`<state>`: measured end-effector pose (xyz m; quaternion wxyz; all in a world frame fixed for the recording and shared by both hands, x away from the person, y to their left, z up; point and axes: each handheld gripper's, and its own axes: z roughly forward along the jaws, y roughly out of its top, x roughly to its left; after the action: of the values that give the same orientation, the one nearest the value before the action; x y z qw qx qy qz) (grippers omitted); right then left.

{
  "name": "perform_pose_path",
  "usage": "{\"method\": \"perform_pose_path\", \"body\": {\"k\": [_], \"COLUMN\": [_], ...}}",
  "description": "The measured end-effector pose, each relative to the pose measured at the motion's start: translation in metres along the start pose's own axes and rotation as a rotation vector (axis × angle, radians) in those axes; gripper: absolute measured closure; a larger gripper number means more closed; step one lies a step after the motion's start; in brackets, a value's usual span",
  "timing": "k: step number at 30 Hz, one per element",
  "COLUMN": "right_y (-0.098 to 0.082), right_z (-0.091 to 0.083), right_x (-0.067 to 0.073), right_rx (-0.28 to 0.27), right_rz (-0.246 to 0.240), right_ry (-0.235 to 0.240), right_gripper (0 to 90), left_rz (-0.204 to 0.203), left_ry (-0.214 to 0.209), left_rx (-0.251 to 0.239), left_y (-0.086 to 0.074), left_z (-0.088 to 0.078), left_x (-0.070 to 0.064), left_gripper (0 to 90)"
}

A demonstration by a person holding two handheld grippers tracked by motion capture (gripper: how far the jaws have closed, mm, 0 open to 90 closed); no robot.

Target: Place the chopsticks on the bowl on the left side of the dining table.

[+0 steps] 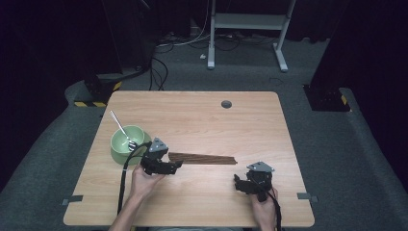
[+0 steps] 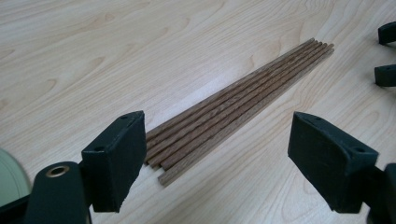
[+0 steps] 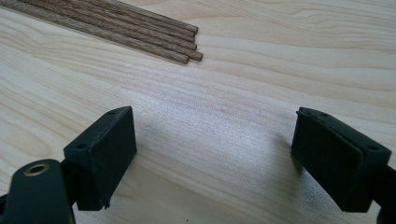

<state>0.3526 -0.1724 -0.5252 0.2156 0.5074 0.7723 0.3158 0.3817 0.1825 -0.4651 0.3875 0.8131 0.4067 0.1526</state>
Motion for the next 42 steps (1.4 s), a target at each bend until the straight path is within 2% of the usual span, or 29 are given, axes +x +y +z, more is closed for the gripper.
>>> {"method": "perform_pose_path", "body": {"k": [2, 10, 13, 16, 21, 35, 38, 42], "right_y": [0.0, 0.0, 0.0, 0.0, 0.0, 0.0, 0.0, 0.0], "right_z": [0.0, 0.0, 0.0, 0.0, 0.0, 0.0, 0.0, 0.0], "right_x": [0.0, 0.0, 0.0, 0.0, 0.0, 0.0, 0.0, 0.0], "right_rx": [0.001, 0.0, 0.0, -0.001, -0.001, -0.001, -0.001, -0.001], "right_rz": [0.0, 0.0, 0.0, -0.001, 0.001, 0.001, 0.001, 0.001], "right_ry": [0.001, -0.001, -0.001, -0.001, -0.002, -0.003, -0.003, -0.003], "right_gripper": [13.5, 13.5, 13.4, 13.3, 13.3, 13.4, 13.4, 13.4], "left_rz": [-0.002, -0.001, -0.008, 0.01, 0.012, 0.082, 0.085, 0.094], "left_ry": [-0.001, 0.01, 0.002, 0.003, -0.004, -0.015, -0.018, -0.021], "left_rx": [0.01, 0.0, -0.001, 0.012, 0.003, 0.045, 0.063, 0.059], "left_y": [0.002, 0.007, 0.007, 0.011, 0.019, 0.039, 0.041, 0.047], "left_z": [0.003, 0.006, 0.007, 0.007, 0.009, 0.037, 0.043, 0.049], "left_x": [-0.001, 0.0, 0.001, 0.001, -0.001, -0.013, -0.015, -0.017], "left_gripper": [19.7, 20.2, 20.4, 20.6, 21.6, 21.7, 21.9, 22.9]}}
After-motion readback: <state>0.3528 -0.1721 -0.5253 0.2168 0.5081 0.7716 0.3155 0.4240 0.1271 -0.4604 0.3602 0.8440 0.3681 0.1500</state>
